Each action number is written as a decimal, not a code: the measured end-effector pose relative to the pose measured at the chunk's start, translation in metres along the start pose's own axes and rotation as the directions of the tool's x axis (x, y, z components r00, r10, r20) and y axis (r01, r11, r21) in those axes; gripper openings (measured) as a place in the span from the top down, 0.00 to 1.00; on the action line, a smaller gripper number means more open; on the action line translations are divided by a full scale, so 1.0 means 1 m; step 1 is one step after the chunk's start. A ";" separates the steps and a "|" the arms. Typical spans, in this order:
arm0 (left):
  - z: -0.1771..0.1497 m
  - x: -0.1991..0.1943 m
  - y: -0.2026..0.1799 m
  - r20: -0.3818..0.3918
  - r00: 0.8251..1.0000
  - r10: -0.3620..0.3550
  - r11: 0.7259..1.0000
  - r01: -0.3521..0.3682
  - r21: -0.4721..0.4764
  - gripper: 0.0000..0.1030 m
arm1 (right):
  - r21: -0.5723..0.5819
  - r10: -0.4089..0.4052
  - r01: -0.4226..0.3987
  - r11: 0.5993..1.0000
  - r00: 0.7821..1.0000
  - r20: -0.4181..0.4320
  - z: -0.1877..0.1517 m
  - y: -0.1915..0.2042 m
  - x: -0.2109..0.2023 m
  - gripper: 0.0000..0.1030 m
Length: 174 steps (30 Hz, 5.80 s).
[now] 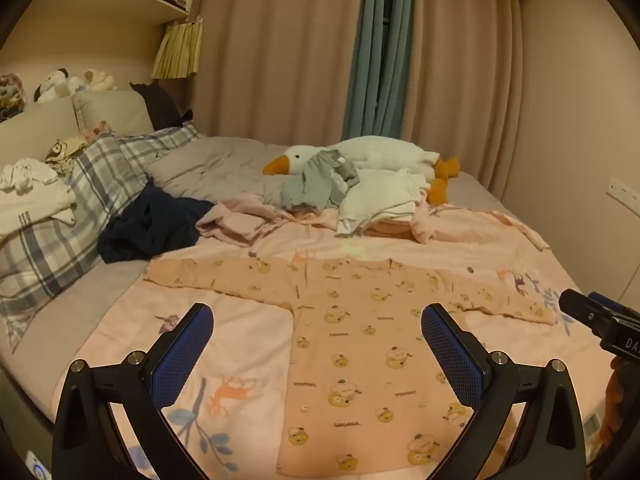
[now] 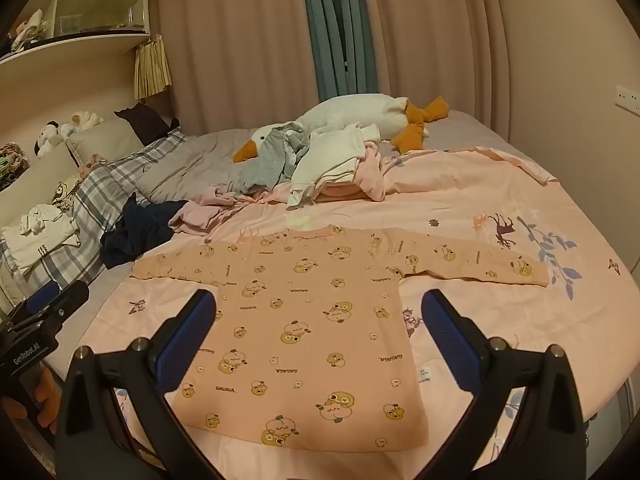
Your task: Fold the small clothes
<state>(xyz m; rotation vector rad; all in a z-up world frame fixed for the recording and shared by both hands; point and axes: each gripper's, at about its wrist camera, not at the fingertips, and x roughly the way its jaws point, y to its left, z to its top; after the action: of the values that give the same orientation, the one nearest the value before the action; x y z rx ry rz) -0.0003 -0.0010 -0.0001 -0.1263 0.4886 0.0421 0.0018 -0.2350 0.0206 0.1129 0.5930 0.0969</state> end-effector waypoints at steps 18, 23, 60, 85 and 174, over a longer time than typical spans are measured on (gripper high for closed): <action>-0.003 0.000 0.005 -0.010 1.000 -0.025 1.000 0.025 -0.017 0.00 | -0.002 -0.002 0.002 1.000 1.000 0.004 -0.002 0.000 -0.002 0.00; -0.002 -0.001 0.004 -0.006 0.999 -0.046 0.999 0.046 -0.023 0.00 | -0.016 -0.005 0.005 1.000 1.000 -0.001 -0.003 0.002 -0.002 0.00; 0.000 -0.007 0.000 0.004 0.997 -0.081 0.997 0.081 -0.003 0.00 | -0.043 -0.024 0.024 0.999 1.000 0.007 -0.001 0.002 0.001 0.00; 0.002 -0.008 -0.001 0.001 0.997 -0.077 0.997 0.077 0.008 0.00 | -0.053 -0.032 0.032 0.998 0.999 0.007 -0.003 0.004 0.001 0.00; 0.029 0.205 0.035 -0.170 0.943 -0.287 0.942 0.246 -0.227 0.00 | 0.202 -0.158 0.194 0.960 0.971 -0.178 0.041 -0.127 0.108 0.00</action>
<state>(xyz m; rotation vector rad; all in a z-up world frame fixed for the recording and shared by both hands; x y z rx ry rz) 0.1917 0.0398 -0.0751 -0.4000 0.6656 -0.1911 0.1218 -0.3502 -0.0220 0.2664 0.7716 -0.1348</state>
